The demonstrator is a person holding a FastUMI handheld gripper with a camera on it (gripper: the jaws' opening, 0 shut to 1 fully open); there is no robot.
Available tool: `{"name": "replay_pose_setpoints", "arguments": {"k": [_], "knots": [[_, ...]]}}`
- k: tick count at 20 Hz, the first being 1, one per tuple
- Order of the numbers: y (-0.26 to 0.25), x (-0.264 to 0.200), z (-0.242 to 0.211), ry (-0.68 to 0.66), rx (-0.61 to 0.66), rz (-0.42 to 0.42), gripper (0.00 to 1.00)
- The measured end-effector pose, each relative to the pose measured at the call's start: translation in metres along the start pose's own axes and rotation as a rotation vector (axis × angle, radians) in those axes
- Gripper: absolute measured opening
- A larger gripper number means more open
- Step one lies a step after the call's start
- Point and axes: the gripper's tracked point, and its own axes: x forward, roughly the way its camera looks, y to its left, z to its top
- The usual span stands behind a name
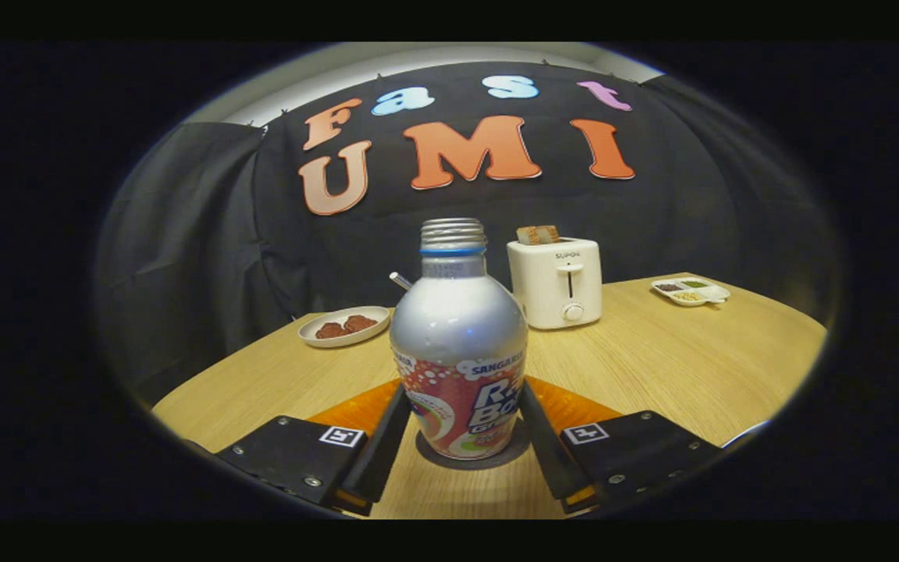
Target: Take the bottle from table, then pour the juice into the cup, finally place the bottle on the coaster
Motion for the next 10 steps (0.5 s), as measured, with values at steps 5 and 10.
{"name": "replay_pose_setpoints", "arguments": {"k": [5, 10], "knots": [[0.000, 0.005, -0.007, -0.008, -0.069, -0.028, 0.78], [0.002, -0.003, -0.022, 0.052, -0.095, -0.007, 0.86]]}}
